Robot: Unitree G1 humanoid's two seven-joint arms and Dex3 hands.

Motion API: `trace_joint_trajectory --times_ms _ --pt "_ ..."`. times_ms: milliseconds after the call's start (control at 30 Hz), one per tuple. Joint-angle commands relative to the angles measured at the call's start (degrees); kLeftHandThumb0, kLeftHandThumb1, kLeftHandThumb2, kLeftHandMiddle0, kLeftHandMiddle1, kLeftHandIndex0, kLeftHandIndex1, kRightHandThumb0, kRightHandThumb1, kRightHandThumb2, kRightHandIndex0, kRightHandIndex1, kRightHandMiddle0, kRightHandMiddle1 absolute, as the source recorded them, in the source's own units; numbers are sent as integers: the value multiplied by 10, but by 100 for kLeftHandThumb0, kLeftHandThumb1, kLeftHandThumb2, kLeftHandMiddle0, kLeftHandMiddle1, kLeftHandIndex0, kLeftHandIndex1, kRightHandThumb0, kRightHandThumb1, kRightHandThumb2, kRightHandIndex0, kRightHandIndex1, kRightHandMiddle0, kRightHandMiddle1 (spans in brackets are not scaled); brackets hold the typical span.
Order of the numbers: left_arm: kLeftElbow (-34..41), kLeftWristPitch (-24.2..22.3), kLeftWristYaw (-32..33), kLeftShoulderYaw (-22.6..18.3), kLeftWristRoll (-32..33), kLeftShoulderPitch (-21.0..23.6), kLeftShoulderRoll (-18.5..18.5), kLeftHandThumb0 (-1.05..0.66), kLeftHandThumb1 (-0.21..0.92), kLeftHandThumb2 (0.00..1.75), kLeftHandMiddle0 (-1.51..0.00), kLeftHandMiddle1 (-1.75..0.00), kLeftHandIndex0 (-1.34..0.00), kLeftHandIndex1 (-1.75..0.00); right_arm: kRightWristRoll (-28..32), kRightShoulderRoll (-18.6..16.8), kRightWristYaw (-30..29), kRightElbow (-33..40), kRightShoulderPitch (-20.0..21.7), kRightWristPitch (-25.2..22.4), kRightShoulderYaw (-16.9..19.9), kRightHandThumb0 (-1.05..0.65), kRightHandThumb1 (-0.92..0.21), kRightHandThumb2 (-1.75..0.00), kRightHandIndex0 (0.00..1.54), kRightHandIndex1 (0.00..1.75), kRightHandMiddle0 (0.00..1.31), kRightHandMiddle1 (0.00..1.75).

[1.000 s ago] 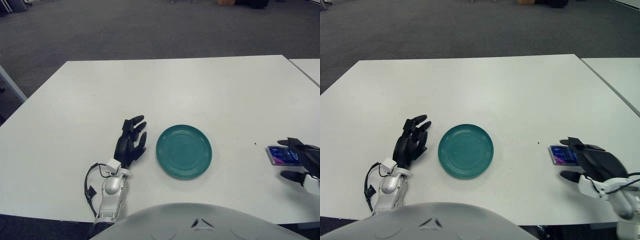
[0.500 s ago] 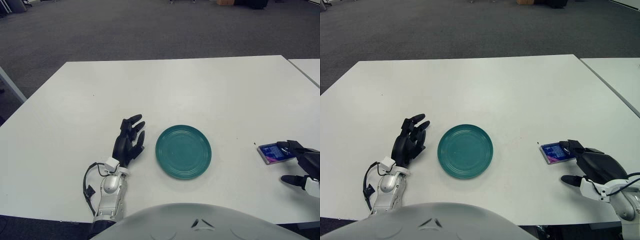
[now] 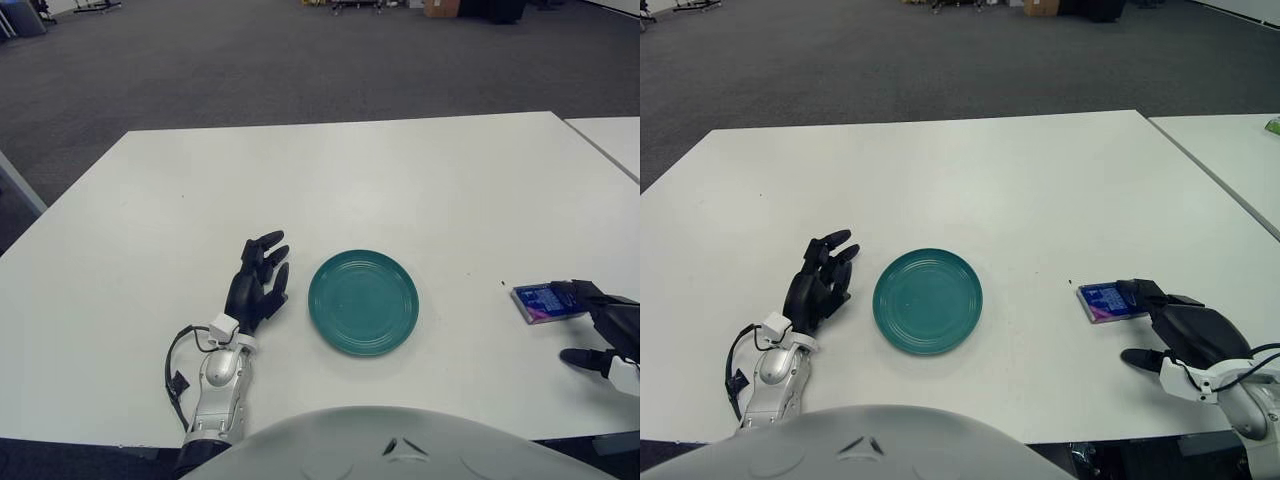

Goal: Put the gum into the plate.

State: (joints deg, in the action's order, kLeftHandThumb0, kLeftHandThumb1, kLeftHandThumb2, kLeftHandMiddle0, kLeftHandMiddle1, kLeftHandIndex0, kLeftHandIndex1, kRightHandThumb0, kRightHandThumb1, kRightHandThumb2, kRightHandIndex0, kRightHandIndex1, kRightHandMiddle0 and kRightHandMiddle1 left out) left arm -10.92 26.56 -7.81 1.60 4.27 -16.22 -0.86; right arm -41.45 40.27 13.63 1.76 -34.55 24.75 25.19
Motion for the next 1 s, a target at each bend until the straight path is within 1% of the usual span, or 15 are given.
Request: trace_joint_trajectory --times_ms 0,100,233,333,433,600,733,800,900,967 --pt "-18 -24 2 -5 -2 -9 7 -63 92 64 -18 -66 0 -89 -17 11 7 -42 -6 -22 -40 -80 -92 -31 37 4 0 64" --pt "-16 -25 4 -6 -5 -9 7 -63 92 65 -18 -67 0 -87 -16 21 -10 -45 0 -29 -53 -80 -92 -32 36 3 0 63" --pt "-7 -24 4 -6 -6 -12 4 -64 92 66 -19 -68 0 -89 -5 30 -22 -41 0 -35 -64 -80 -92 -32 36 3 0 63" --pt "-5 -21 3 -6 -8 -12 6 -65 92 66 -19 -68 0 -91 6 35 -26 -35 -3 -37 -69 -80 -92 -32 38 4 0 64" --pt "2 -30 3 -4 -12 -13 8 -65 92 67 -20 -69 0 -92 13 41 -27 -21 -7 -42 -71 -80 -92 -32 39 4 0 64" --pt "0 -36 3 -3 -16 -10 10 -66 92 67 -19 -70 0 -89 13 49 -31 -8 -11 -53 -74 -79 -92 -33 39 4 0 65" --pt "-3 -34 9 -3 -23 -6 5 -68 92 67 -16 -70 0 -87 16 56 -34 5 -13 -60 -71 -79 -92 -35 39 4 0 66" --pt "15 -43 16 2 -32 -8 0 -69 92 67 -15 -70 0 -87 18 56 -34 16 -17 -66 -66 -79 -92 -36 39 4 0 68" --pt "13 -30 28 2 -48 -8 -2 -70 92 68 -14 -70 0 -86 23 54 -35 45 -23 -78 -50 -80 -92 -37 40 4 0 70" --pt "15 -30 34 3 -56 -8 -3 -71 92 69 -13 -70 0 -85 26 55 -37 57 -25 -81 -43 -80 -92 -38 40 4 0 71"
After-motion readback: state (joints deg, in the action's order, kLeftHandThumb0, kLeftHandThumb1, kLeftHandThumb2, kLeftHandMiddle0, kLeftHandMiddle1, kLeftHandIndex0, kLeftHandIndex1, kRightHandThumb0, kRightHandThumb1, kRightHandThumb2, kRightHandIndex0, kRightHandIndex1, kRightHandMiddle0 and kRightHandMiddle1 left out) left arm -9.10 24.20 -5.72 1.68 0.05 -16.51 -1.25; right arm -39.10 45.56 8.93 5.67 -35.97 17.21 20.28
